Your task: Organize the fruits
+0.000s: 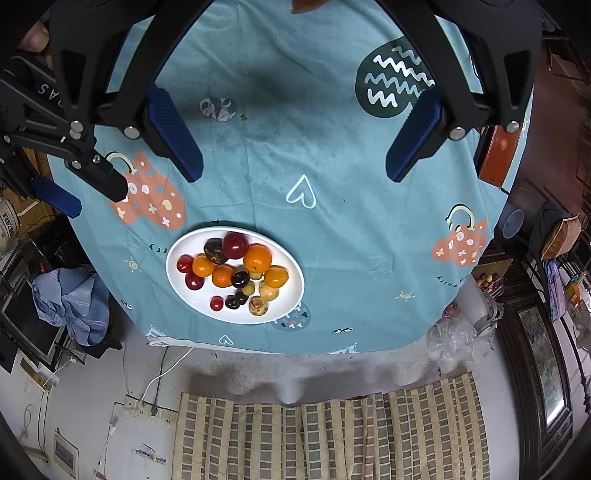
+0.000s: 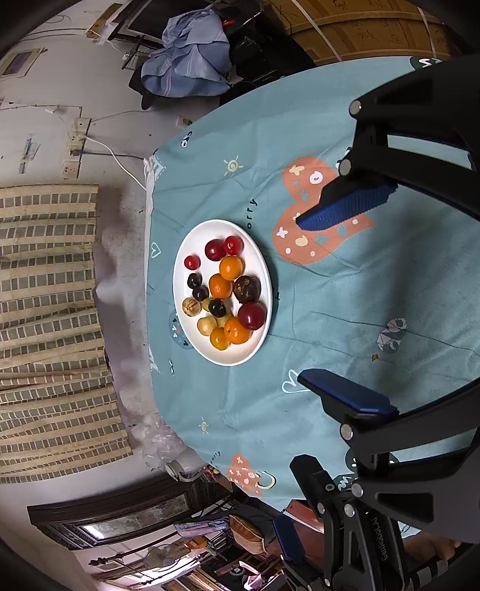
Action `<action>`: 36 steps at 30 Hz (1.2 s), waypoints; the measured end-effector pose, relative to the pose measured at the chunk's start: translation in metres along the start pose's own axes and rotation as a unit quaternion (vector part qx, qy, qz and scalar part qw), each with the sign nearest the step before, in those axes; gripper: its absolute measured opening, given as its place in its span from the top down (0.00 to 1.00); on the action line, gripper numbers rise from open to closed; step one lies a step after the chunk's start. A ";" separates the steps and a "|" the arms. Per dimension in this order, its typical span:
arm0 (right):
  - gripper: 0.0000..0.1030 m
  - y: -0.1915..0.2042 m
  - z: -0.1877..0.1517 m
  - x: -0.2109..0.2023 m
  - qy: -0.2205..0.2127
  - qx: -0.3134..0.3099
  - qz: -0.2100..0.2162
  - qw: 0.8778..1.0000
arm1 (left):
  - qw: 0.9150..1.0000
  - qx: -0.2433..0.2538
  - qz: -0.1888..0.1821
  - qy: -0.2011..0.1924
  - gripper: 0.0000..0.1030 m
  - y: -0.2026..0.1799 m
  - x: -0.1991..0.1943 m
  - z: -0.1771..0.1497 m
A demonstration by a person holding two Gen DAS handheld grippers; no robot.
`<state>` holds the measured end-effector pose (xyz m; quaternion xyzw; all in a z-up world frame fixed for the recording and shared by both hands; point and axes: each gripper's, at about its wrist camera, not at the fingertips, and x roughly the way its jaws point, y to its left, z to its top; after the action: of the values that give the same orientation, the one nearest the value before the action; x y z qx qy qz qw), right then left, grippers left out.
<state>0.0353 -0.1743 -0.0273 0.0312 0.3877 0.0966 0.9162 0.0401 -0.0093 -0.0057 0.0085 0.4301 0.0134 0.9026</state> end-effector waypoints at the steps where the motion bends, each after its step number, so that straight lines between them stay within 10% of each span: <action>1: 0.25 0.000 0.000 0.000 0.000 0.000 0.000 1.000 | 1.000 0.001 0.001 0.000 0.02 -0.001 0.000 0.000; 36: 0.25 -0.005 -0.005 0.003 0.012 0.016 0.000 1.000 | 1.000 0.000 -0.003 0.008 0.02 -0.005 0.005 0.000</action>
<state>0.0345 -0.1791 -0.0338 0.0449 0.3997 0.0904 0.9111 0.0430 -0.0138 -0.0098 0.0073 0.4371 0.0102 0.8993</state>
